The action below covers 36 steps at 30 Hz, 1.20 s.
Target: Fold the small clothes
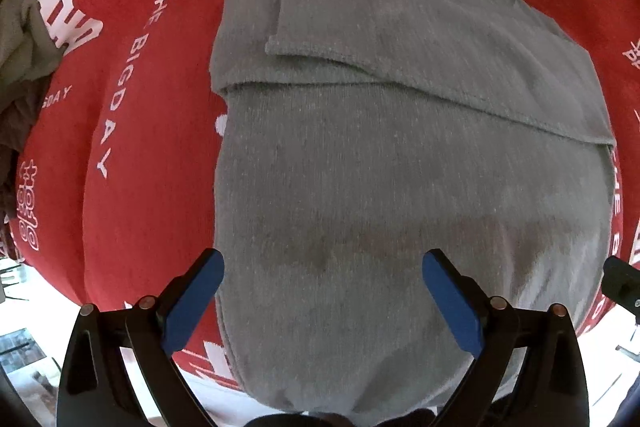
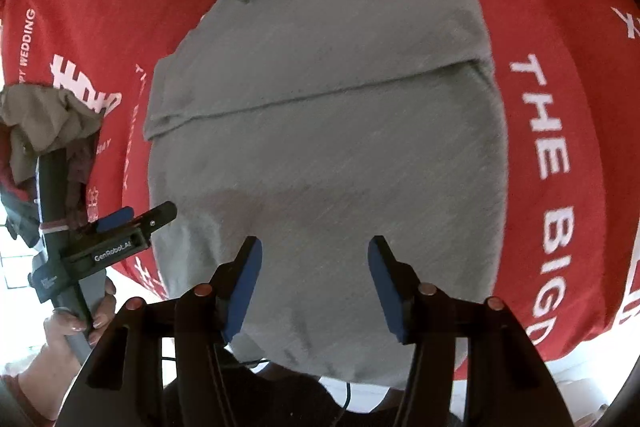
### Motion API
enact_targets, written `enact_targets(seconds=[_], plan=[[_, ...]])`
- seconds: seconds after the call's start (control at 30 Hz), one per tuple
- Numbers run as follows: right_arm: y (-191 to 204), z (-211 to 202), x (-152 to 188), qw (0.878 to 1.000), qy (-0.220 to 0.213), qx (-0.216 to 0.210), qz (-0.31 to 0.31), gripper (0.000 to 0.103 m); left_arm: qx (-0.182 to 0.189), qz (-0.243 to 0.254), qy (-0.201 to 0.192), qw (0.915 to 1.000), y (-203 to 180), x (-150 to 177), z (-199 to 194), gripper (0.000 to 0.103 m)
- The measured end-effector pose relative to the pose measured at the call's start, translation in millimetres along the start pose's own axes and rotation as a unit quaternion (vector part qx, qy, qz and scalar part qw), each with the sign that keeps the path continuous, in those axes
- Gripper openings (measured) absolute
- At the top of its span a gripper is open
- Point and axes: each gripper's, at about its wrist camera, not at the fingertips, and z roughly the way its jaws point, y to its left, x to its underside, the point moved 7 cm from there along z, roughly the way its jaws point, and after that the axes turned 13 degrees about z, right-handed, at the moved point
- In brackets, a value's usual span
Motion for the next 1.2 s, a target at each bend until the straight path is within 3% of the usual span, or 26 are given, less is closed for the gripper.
enact_targets(seconds=[0.57, 0.87, 0.9, 0.97, 1.2], plan=[[33, 23, 45, 0.999, -0.001, 0.007, 0.033, 0.062, 0.025, 0.057, 0.005, 0.9981, 8, 21, -7, 0.1], [40, 24, 65, 0.999, -0.003, 0.015, 0.03, 0.062, 0.054, 0.042, -0.006, 0.9977, 7, 28, -10, 0.102], [39, 22, 66, 1.0, -0.004, 0.017, 0.026, 0.064, 0.054, 0.041, -0.006, 0.9977, 5, 28, -10, 0.102], [36, 18, 66, 1.0, -0.007, 0.019, 0.016, 0.079, 0.049, 0.039, -0.004, 0.998, -1, 31, -10, 0.102], [9, -5, 57, 0.999, -0.044, 0.021, -0.014, 0.087, 0.032, 0.038, 0.013, 0.9987, -36, 42, -12, 0.102]])
